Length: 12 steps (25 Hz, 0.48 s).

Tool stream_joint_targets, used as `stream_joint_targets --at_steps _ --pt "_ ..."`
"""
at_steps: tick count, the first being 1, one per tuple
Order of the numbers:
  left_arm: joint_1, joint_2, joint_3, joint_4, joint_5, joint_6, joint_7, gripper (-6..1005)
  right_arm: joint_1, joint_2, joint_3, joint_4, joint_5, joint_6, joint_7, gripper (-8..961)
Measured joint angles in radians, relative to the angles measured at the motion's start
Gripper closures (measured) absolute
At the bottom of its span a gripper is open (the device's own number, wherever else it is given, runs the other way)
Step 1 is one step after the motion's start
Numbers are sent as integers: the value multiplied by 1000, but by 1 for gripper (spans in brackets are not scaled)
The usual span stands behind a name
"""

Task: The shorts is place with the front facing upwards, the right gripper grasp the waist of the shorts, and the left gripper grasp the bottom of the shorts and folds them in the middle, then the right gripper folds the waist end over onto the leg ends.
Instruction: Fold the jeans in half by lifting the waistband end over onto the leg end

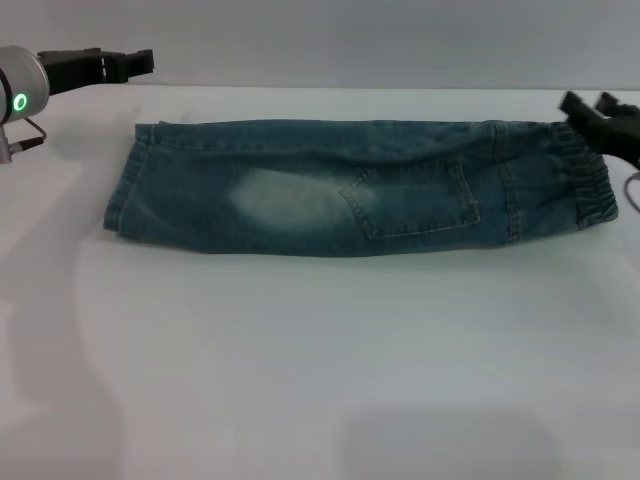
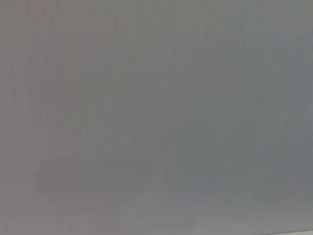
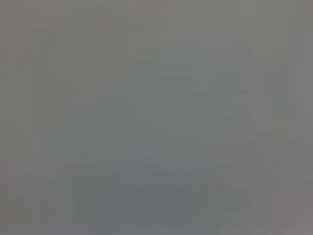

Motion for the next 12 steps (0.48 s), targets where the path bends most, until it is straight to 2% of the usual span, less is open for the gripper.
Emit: stream_joint_targets --at_steps 4,9,12 --pt "1 0 8 -1 -18 1 14 269 8 0 -61 22 0 -65 1 411" --pt "9 0 39 -2 -50 0 15 157 23 0 -87 59 -2 -67 -4 415" --pt "11 0 41 -4 -55 0 15 157 18 1 -87 64 0 -61 -12 417"
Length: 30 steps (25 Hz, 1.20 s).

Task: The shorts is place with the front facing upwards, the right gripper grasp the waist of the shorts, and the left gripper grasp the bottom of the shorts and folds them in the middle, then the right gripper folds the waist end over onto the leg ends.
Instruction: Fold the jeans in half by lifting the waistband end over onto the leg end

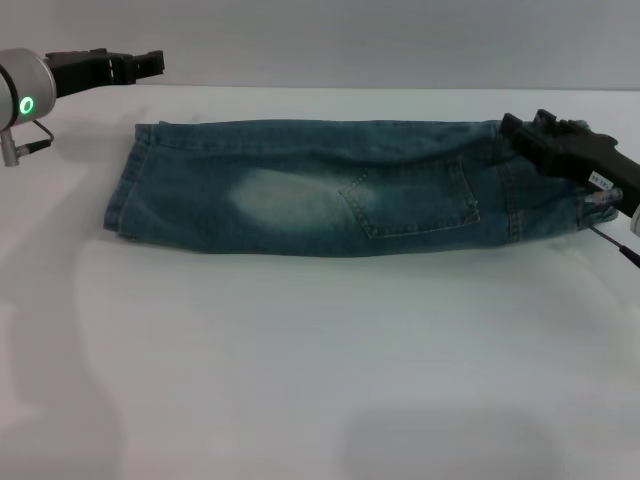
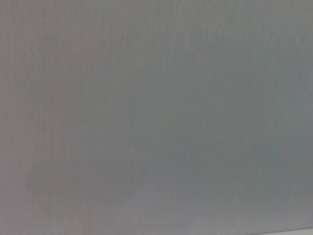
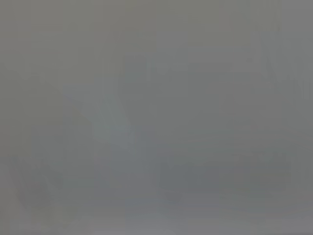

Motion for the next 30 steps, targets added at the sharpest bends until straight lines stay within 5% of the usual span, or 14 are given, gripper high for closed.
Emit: stream_joint_targets --at_steps 30 --pt "22 -2 12 -22 -51 24 12 159 -30 -7 9 -6 3 197 13 438"
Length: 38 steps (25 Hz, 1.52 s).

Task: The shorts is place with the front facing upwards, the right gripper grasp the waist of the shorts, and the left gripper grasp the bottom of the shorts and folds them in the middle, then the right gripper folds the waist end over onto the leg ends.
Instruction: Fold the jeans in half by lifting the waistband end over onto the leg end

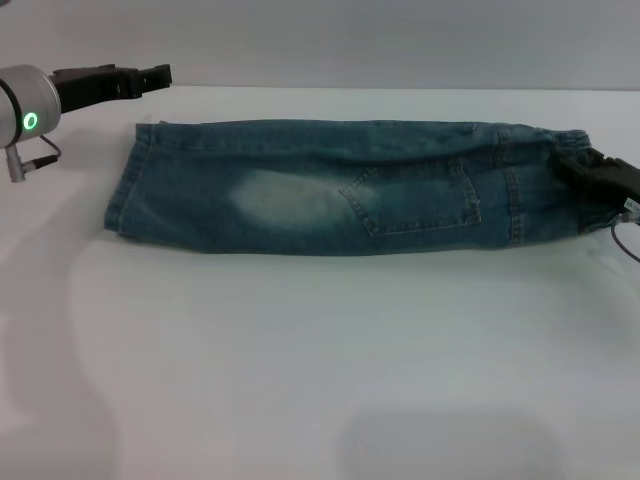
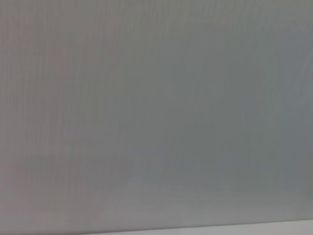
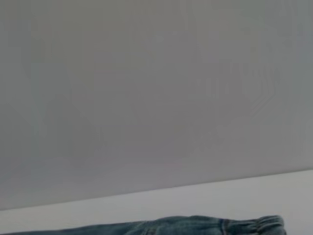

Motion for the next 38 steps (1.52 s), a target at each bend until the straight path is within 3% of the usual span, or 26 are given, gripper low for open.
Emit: stream_joint_targets --at_steps 4,7,11,18,20,23,26,29,38 --pt "5 0 0 0 -2 6 0 159 -27 -1 -2 -37 -1 -66 46 441" --pt "12 0 0 0 -10 9 0 159 -55 -22 -14 -89 -29 -145 159 443" --pt "22 0 1 1 -36 14 13 160 -82 -83 -21 -154 -96 -266 343 445" --pt "43 0 0 2 -111 69 98 160 -56 -231 -21 -279 -365 -420 740 450" --pt "46 1 0 2 -123 84 112 160 -32 -258 -19 -324 -472 -448 821 452" --pt "54 1 0 2 -137 106 131 160 24 -280 -15 -389 -681 -486 941 454" --pt "60 0 0 1 -158 122 158 161 89 -292 -20 -406 -840 -517 1001 456" --pt "66 0 6 0 -176 146 173 161 157 -288 -23 -401 -960 -530 1020 458" --pt "72 0 15 -8 -194 191 204 161 258 -211 -92 -412 -1191 -441 1091 465"
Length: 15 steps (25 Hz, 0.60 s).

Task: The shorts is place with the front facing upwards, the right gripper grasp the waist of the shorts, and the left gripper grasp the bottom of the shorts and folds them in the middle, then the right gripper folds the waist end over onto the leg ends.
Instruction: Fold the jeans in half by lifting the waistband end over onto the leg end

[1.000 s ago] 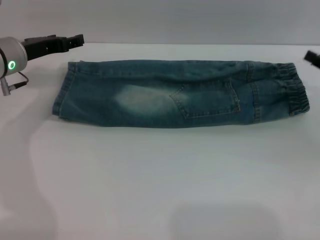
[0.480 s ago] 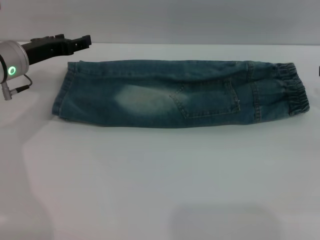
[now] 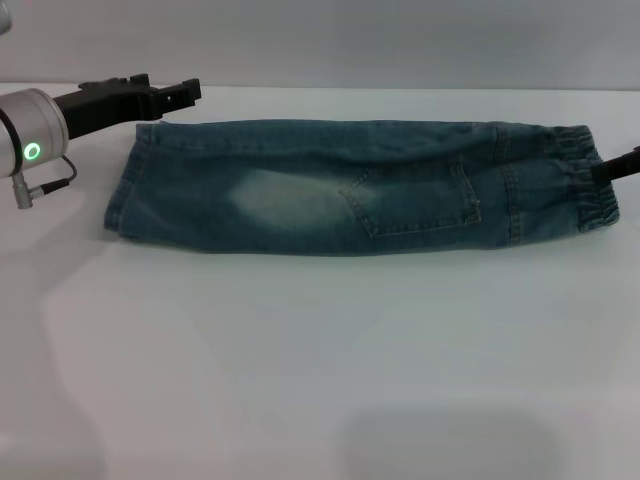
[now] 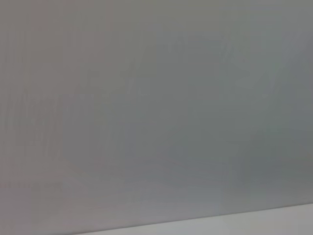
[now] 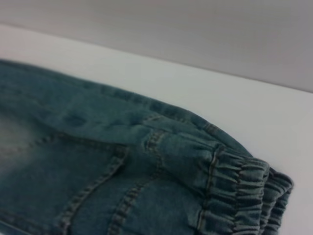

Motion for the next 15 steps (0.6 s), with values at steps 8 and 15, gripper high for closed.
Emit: stream_joint_targets --at_steps 8,15 --pt "1 0 8 -5 -2 3 3 162 15 48 -36 -1 -59 84 25 470" --pt "-1 0 9 -5 -15 13 3 162 19 87 -48 -6 -133 143 39 475"
